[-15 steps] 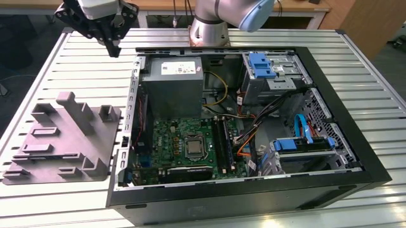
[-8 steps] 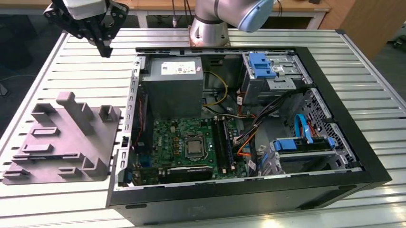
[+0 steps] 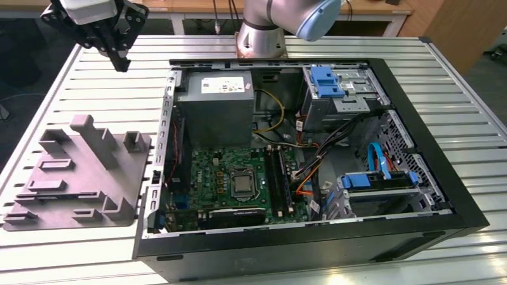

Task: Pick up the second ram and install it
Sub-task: 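Reach for the second ram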

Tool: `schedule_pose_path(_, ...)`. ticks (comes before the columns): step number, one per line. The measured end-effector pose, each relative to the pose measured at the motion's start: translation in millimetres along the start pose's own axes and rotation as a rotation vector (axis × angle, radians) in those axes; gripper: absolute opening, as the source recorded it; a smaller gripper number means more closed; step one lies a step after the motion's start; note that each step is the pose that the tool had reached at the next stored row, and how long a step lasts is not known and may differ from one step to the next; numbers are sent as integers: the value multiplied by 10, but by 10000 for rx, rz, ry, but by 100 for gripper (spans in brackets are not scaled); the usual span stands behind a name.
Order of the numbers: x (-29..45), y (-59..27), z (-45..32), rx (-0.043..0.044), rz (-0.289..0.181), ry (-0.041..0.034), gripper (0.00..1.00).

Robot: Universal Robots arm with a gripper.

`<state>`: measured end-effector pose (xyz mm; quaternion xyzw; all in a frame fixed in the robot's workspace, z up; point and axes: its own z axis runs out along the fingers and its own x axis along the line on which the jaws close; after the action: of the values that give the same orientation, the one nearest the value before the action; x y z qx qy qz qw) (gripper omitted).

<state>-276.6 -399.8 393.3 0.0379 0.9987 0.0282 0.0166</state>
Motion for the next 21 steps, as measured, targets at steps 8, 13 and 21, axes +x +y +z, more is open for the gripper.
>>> schedule_pose_path(8, 136, -13, -5, -15, 0, -12, 10)
schedule_pose_path(13, 207, -20, -7, -24, 0, -16, 10)
schedule_pose_path(21, 317, -28, -11, -33, -1, -18, 10)
